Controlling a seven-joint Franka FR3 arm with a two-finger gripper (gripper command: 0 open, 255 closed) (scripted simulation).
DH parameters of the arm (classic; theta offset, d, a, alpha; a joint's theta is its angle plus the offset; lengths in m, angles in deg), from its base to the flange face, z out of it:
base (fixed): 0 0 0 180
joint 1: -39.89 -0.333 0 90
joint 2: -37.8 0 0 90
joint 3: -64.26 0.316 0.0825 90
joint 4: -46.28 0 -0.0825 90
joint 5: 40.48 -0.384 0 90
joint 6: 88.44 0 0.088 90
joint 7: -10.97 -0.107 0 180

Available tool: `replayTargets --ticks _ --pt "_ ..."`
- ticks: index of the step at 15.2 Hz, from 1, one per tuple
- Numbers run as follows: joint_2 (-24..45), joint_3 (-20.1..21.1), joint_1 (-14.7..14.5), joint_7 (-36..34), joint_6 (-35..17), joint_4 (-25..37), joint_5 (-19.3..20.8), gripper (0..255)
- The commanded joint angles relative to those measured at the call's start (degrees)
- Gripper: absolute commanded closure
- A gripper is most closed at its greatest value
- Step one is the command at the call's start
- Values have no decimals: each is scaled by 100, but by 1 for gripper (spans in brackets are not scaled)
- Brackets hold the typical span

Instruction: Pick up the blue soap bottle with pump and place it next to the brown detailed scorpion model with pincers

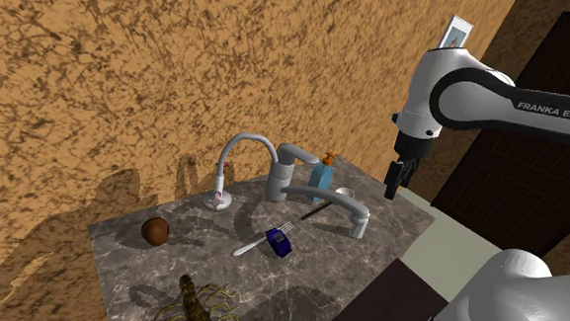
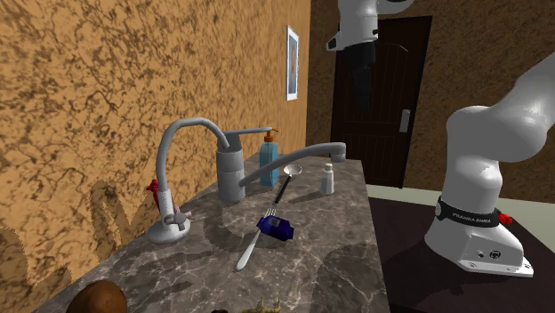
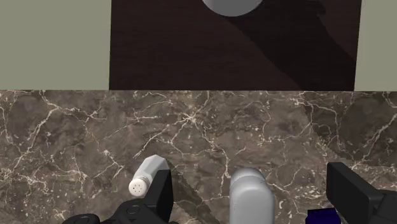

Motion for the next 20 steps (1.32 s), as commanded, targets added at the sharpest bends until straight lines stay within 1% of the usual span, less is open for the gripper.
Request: replayTargets --ticks 1,6,11,16,20 --pt "0 0 0 0 0 0 0 0" --pt "966 -204 121 157 -802 339 124 0" --pt "1966 -394 212 314 -1457 858 172 0" --pt "2974 -566 284 487 -1949 1546 136 0" --pt "3783 -683 344 639 -2219 2218 44 0"
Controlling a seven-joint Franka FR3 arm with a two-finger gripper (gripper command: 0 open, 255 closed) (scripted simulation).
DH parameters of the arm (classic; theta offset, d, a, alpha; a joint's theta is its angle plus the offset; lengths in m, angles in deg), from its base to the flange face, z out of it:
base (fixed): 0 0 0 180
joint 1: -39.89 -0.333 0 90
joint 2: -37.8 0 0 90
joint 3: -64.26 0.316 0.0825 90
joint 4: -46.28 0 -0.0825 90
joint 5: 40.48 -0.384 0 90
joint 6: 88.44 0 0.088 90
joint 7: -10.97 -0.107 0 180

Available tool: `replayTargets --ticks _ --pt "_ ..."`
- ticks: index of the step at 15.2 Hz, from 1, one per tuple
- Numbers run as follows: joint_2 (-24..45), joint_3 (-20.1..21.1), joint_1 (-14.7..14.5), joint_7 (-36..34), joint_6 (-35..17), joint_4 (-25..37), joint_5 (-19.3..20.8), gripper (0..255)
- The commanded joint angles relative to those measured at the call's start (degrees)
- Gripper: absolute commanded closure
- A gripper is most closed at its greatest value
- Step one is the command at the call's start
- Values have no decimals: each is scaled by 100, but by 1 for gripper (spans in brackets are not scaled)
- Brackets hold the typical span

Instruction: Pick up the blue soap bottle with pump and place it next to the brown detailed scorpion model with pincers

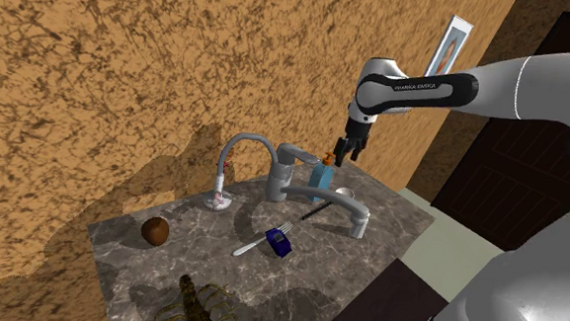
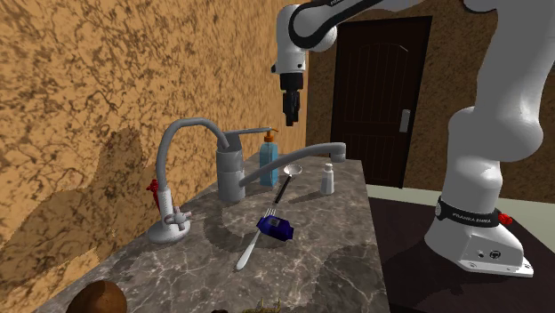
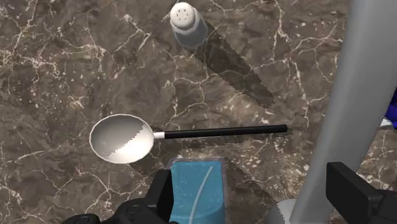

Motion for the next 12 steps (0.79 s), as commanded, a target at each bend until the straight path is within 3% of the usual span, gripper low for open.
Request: replayTargets --ticks 1,8,12 --pt "406 -68 44 102 -144 335 -52 0" --pt "1818 -187 206 368 -291 1810 -323 0" --pt "1903 -182 210 378 -574 1610 -337 0"
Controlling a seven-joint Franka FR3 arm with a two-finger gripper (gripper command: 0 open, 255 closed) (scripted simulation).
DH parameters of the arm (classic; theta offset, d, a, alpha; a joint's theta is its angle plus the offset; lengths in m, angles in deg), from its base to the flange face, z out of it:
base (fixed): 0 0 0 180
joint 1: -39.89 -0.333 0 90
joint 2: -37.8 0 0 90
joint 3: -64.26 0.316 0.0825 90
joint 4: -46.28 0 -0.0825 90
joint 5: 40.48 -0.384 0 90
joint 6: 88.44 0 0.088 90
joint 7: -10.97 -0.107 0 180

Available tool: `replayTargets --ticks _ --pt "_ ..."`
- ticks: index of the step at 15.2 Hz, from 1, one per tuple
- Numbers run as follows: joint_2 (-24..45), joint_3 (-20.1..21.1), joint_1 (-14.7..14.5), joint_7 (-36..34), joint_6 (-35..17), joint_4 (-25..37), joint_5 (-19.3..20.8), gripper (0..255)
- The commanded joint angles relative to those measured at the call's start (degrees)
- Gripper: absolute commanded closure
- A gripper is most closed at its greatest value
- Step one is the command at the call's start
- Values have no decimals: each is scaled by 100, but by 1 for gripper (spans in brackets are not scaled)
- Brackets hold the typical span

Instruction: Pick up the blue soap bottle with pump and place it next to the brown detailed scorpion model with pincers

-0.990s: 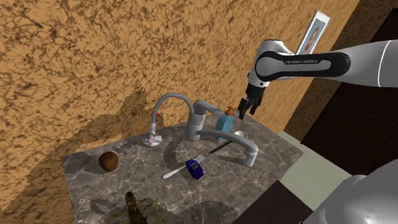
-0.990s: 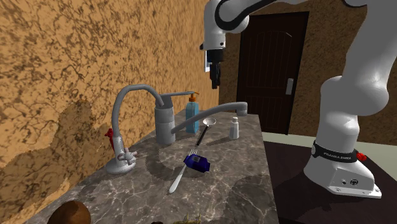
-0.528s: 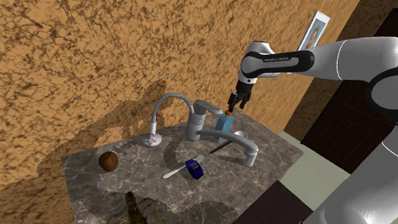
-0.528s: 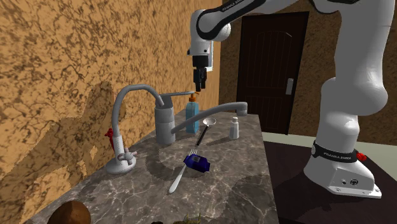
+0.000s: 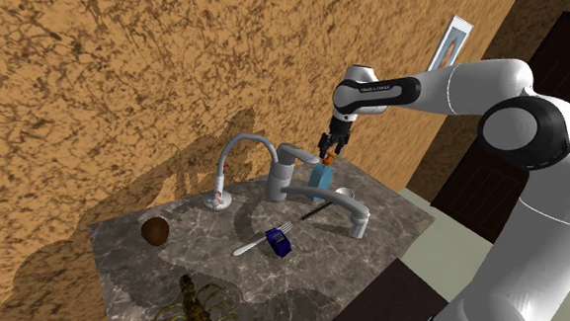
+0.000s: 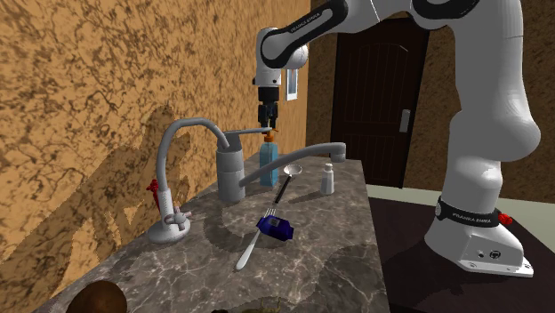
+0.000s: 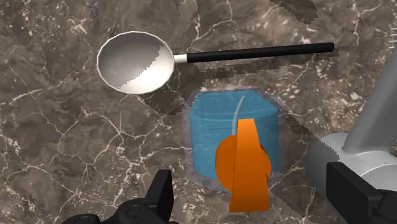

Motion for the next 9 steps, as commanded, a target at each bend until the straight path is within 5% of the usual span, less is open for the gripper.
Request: replayTargets --ticks 1,9 --pt "60 2 2 6 -130 -66 -10 0" --pt "127 4 5 14 -309 -179 -22 0"
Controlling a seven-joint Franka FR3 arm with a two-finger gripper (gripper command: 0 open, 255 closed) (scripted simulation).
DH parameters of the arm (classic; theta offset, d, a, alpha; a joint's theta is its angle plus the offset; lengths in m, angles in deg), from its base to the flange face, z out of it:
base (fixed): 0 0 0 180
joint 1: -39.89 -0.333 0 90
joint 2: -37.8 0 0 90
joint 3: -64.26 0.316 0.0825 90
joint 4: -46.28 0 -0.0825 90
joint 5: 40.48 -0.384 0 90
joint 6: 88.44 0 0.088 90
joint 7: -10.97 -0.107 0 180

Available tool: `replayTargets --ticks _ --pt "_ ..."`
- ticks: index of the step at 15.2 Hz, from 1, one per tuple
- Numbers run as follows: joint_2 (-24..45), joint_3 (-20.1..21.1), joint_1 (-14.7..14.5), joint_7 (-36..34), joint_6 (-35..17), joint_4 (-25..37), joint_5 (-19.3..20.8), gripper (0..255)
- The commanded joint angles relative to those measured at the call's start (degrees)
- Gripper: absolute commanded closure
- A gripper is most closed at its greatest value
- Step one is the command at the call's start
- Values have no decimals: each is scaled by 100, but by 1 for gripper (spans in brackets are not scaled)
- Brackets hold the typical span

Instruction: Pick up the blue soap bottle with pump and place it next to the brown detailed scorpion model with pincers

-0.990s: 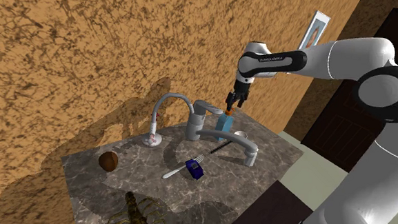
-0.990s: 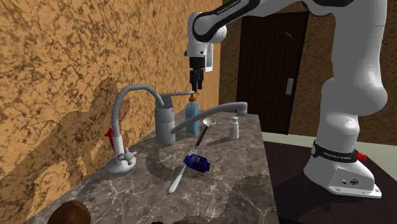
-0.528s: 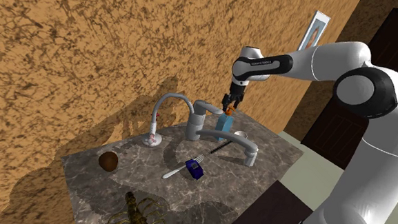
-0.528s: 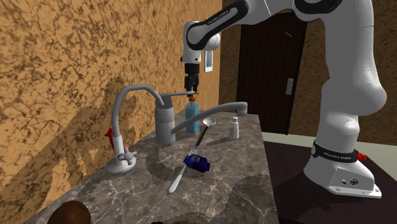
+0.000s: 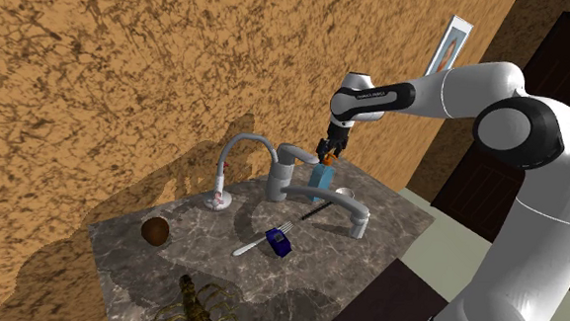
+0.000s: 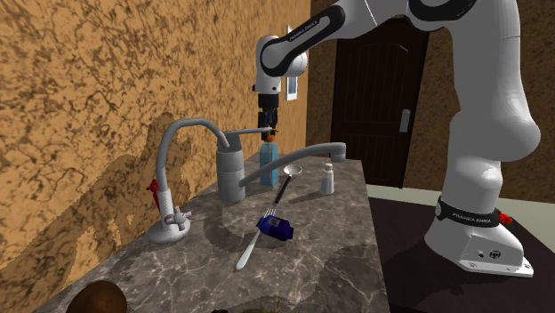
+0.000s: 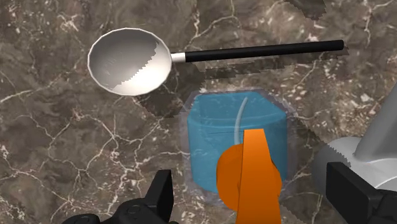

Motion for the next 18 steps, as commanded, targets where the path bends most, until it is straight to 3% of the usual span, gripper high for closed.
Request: replayTargets --ticks 1,2,3,12,18 --pt "2 0 0 0 -2 1 0 0" --pt "2 0 0 0 -2 1 0 0" --pt "2 0 0 0 -2 1 0 255" --pt "2 0 0 0 -2 1 0 255" --pt "-135 -6 -4 -15 421 288 23 255"
